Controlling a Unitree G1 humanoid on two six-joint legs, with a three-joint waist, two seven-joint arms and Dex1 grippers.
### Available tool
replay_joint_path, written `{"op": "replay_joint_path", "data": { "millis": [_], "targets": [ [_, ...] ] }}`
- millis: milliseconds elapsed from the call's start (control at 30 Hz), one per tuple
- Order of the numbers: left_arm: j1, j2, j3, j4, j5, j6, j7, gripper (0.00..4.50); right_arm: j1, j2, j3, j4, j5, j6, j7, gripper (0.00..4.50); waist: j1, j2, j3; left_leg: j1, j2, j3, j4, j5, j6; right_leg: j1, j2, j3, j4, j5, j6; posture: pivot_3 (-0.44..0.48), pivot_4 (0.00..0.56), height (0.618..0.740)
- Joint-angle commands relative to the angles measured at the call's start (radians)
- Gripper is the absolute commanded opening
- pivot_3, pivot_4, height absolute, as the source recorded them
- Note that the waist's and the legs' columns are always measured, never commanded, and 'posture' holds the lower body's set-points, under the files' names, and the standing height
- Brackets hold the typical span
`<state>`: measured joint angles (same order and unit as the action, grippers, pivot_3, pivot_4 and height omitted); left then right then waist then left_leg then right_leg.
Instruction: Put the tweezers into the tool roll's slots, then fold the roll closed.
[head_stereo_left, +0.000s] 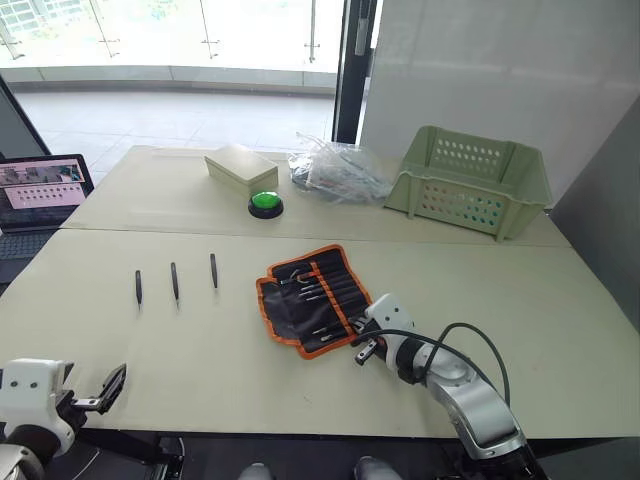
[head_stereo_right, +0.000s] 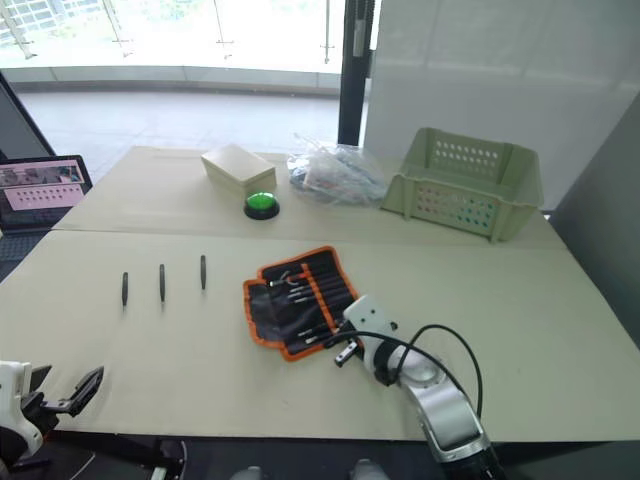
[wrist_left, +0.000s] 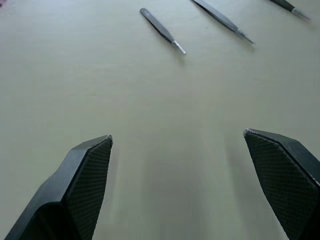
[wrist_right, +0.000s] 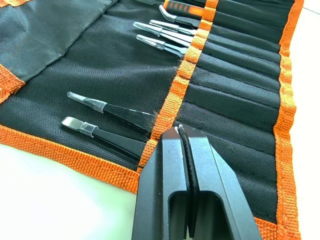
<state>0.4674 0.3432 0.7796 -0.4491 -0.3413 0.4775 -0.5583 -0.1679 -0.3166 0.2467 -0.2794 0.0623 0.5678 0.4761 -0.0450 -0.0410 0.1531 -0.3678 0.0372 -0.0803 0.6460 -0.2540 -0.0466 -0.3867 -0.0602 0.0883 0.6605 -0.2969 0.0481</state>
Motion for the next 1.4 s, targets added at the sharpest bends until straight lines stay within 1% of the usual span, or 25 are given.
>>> {"op": "replay_joint_path", "data": {
  "millis": [33, 100, 300, 600, 667, 733, 867, 1000, 1267, 1367, 1400],
  "targets": [
    [0.022, -0.033, 0.016, -0.067, -0.049, -0.002, 0.052, 4.46, 0.012, -0.017, 0.018, 0.081, -0.008, 0.02, 0.017, 0.0, 0.0, 0.0, 0.0, 0.0, 0.0, 0.0, 0.0, 0.0, 0.0, 0.0, 0.0, 0.0, 0.0, 0.0, 0.0, 0.0, 0.15, 0.713],
    [0.014, -0.043, 0.016, -0.067, -0.07, 0.021, 0.085, 4.46, 0.005, -0.016, 0.022, 0.089, -0.008, 0.017, 0.024, 0.0, -0.001, 0.001, 0.0, 0.0, 0.0, 0.0, 0.0, 0.0, 0.0, 0.0, 0.0, 0.0, 0.0, 0.0, 0.0, 0.0, 0.15, 0.713],
    [0.009, -0.038, -0.038, -0.068, -0.067, 0.016, 0.134, 4.46, 0.007, -0.018, 0.021, 0.088, -0.011, 0.014, 0.031, 0.0, -0.003, 0.0, -0.001, 0.0, 0.0, 0.0, 0.0, 0.0, 0.0, 0.0, 0.0, 0.0, -0.001, 0.0, 0.0, 0.0, 0.15, 0.713],
    [-0.123, -0.011, -0.114, 0.016, -0.056, 0.053, 0.223, 4.46, 0.014, -0.015, 0.021, 0.077, -0.012, 0.017, 0.024, 0.0, -0.003, -0.001, -0.001, 0.0, 0.0, 0.0, 0.0, 0.0, 0.0, 0.0, 0.0, 0.0, -0.001, 0.0, 0.0, 0.0, 0.15, 0.713],
    [-0.228, -0.004, -0.179, 0.088, -0.033, 0.062, 0.255, 4.46, 0.012, -0.014, 0.018, 0.079, -0.013, 0.015, 0.019, 0.0, 0.003, -0.001, -0.002, 0.0, 0.0, 0.0, 0.0, 0.0, 0.0, 0.0, 0.0, 0.0, -0.001, 0.0, 0.0, 0.0, 0.15, 0.713],
    [-0.317, 0.008, -0.214, 0.169, -0.008, 0.07, 0.291, 4.46, 0.01, -0.011, 0.017, 0.08, -0.014, 0.013, 0.016, 0.0, 0.006, -0.001, -0.002, 0.0, -0.001, -0.001, 0.0, 0.0, 0.0, 0.0, 0.0, -0.001, 0.0, 0.0, 0.0, 0.0, 0.15, 0.713],
    [-0.413, 0.033, -0.239, 0.305, 0.031, 0.041, 0.324, 4.46, 0.005, -0.005, 0.013, 0.084, -0.012, 0.011, 0.006, 0.0, 0.002, -0.002, -0.004, 0.0, -0.001, -0.001, 0.0, 0.001, -0.001, 0.0, 0.0, 0.0, 0.001, 0.0, -0.001, 0.0, 0.15, 0.713],
    [-0.502, 0.059, -0.277, 0.428, 0.059, 0.021, 0.336, 4.46, 0.001, -0.001, 0.01, 0.084, -0.012, 0.012, 0.0, 0.0, 0.002, 0.006, -0.006, 0.001, -0.001, -0.001, 0.0, 0.001, -0.001, 0.0, 0.0, -0.001, 0.002, 0.0, -0.001, 0.0, 0.15, 0.713],
    [-0.642, 0.091, -0.334, 0.625, 0.082, -0.015, 0.325, 4.46, 0.005, -0.004, 0.004, 0.073, -0.011, 0.017, -0.006, 0.0, 0.007, 0.012, -0.01, 0.002, -0.002, -0.001, 0.0, 0.001, -0.001, 0.001, 0.0, 0.0, 0.003, 0.0, 0.0, 0.0, 0.15, 0.713],
    [-0.691, 0.084, -0.348, 0.674, 0.074, -0.025, 0.319, 3.67, 0.002, -0.005, 0.002, 0.071, -0.012, 0.018, -0.007, 0.0, 0.009, 0.014, -0.011, 0.002, -0.002, -0.001, 0.0, 0.001, -0.001, 0.001, 0.0, 0.0, 0.003, 0.0, 0.0, 0.0, 0.15, 0.713],
    [-0.7, 0.081, -0.356, 0.681, 0.075, -0.026, 0.316, 3.34, 0.002, -0.006, 0.001, 0.069, -0.012, 0.019, -0.007, 0.0, 0.011, 0.015, -0.011, 0.002, -0.002, -0.001, 0.0, 0.001, -0.001, 0.001, 0.0, 0.0, 0.003, 0.0, 0.0, 0.0, 0.15, 0.713]
  ]
}}
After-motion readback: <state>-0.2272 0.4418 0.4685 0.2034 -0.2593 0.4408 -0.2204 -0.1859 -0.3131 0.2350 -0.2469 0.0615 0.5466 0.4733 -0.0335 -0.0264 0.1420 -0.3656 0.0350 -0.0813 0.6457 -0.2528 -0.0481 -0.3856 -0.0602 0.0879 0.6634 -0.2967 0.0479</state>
